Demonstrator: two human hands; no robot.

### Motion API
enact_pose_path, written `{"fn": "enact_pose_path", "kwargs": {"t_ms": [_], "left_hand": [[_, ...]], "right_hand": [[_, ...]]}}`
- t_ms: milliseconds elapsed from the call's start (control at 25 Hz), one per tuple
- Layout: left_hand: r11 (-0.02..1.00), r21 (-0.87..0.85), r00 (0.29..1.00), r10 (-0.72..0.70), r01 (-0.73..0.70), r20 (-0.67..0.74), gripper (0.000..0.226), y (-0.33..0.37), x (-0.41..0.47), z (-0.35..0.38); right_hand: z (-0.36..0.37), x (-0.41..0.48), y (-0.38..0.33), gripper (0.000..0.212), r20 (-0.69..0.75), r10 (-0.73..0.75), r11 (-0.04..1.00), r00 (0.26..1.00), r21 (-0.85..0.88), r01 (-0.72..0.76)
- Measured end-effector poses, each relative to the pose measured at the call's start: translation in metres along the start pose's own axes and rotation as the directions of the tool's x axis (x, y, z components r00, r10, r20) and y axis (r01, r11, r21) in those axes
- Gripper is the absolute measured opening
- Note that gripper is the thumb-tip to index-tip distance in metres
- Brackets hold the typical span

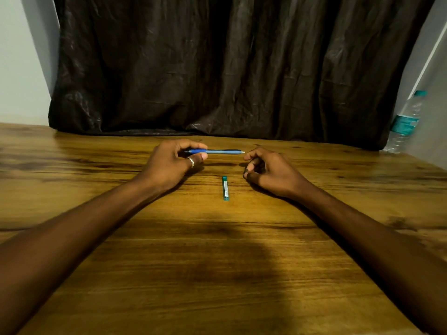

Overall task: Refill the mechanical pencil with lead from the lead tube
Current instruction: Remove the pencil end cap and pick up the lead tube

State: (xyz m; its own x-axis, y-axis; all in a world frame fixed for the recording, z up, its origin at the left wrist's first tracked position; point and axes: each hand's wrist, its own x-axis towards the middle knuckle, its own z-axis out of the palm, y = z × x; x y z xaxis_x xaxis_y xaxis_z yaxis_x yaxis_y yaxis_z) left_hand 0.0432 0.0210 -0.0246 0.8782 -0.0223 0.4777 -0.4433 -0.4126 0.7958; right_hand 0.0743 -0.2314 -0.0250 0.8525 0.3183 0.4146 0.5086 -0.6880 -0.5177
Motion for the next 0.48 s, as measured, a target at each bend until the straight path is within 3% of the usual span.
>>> {"fn": "enact_pose_path", "kwargs": {"t_ms": [200, 480], "left_hand": [[0.998, -0.059, 0.999, -0.007, 0.009, 0.033, 0.025, -0.0006, -0.0007, 0.0009], [0.998, -0.058, 0.998, -0.01, 0.013, 0.054, 0.026, -0.0018, 0.0001, 0.0001]], "right_hand": [[-0.0034, 0.0015, -0.002, 0.017, -0.134, 0.168, 0.899, 0.977, 0.427, -0.096], [0.0008, 0.0003, -0.0044, 0.012, -0.114, 0.14, 0.864, 0.983, 0.499, -0.065]]}}
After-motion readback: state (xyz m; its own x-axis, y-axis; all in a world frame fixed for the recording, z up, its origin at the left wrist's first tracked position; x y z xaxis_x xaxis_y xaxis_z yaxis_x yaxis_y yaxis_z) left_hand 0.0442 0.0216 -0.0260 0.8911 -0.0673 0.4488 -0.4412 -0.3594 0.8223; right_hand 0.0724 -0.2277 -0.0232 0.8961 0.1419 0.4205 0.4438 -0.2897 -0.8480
